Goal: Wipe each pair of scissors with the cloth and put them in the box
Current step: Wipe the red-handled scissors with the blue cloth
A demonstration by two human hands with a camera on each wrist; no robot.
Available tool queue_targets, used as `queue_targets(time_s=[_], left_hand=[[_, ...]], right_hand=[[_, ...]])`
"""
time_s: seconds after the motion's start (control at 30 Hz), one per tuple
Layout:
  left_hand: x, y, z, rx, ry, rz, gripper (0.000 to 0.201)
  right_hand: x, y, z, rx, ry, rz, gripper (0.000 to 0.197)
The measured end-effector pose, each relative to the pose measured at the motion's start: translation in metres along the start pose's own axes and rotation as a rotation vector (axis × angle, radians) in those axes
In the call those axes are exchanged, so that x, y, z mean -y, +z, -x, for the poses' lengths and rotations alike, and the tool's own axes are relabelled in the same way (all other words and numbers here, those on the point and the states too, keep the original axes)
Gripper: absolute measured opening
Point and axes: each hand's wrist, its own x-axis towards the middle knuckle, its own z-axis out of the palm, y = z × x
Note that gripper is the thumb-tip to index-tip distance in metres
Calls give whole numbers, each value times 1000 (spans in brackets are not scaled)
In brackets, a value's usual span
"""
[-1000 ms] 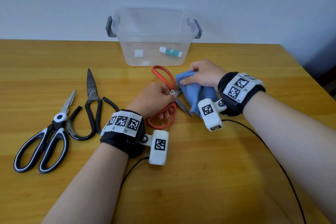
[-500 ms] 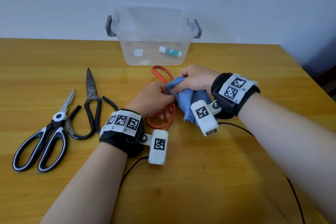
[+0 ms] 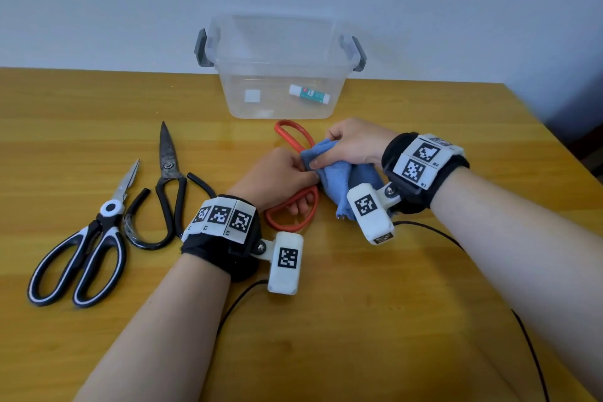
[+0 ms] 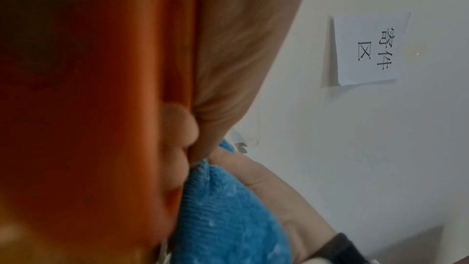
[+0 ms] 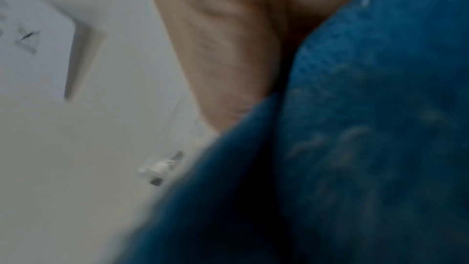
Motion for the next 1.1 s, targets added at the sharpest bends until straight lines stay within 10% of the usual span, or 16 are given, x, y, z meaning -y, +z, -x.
queue_targets(time_s=[1.1], left_hand=[[1, 2, -1, -1, 0, 26, 34]], right_hand=[[-19, -3, -5, -201, -12, -71, 32]])
